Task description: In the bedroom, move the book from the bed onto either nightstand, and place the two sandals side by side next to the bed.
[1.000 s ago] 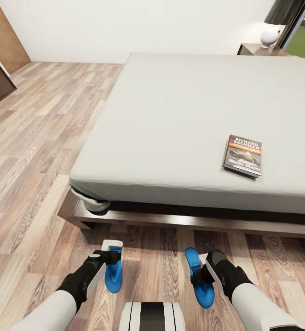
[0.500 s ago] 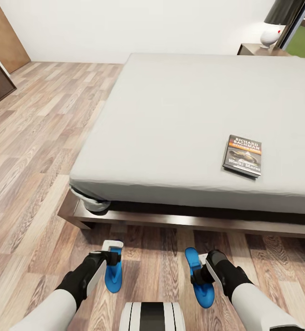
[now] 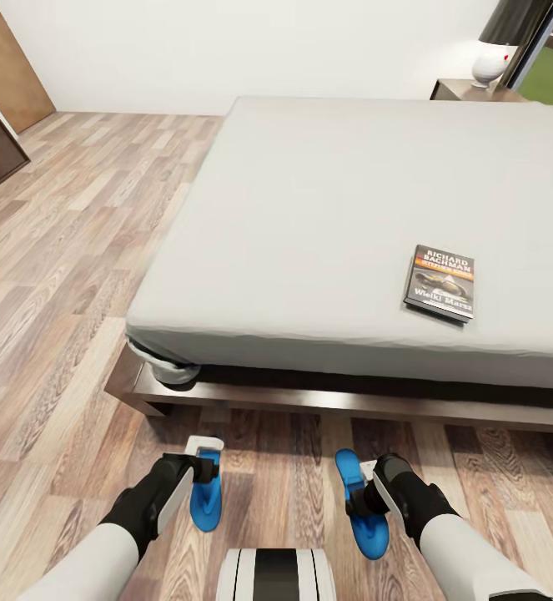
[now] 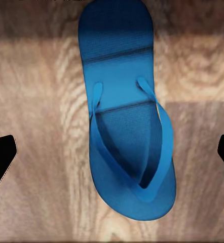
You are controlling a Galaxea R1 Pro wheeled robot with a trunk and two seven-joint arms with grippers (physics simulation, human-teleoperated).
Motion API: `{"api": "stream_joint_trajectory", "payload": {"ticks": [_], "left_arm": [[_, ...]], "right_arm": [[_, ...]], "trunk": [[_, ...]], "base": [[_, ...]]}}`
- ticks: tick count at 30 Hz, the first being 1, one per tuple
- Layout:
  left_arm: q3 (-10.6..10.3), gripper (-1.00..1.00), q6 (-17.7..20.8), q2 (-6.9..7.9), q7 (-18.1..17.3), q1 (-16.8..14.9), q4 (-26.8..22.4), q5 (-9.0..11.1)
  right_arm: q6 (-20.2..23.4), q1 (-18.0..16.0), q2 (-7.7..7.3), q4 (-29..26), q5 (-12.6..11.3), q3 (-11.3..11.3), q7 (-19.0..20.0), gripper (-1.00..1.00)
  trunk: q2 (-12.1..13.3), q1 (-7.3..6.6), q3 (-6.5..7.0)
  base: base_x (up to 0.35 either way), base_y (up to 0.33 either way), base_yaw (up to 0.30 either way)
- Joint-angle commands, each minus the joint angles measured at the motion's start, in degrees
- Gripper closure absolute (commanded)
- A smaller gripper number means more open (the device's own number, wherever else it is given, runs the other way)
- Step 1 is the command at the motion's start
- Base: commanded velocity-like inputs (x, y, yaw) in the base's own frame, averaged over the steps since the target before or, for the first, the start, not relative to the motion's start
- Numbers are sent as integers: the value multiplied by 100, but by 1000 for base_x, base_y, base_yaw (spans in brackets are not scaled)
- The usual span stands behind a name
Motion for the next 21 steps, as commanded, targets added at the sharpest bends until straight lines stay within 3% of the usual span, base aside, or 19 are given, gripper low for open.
{"api": "stream_joint_trajectory", "payload": {"ticks": [1, 11, 21], "left_arm": [[-25, -100, 72, 3, 48, -1, -43, 12], [-5, -100, 497, 1, 51, 4, -556, -351], [15, -100, 947, 13, 53, 38, -1144, -471]], "right_arm": [[24, -1, -2, -8, 62, 11, 47, 100], [24, -1, -2, -8, 62, 11, 47, 100], [24, -1, -2, -8, 62, 11, 47, 100]], "trunk": [[-1, -1, -4], [-1, -1, -4], [-1, -1, -4]], "base": [[0, 0, 0], [0, 0, 0], [0, 0, 0]]}}
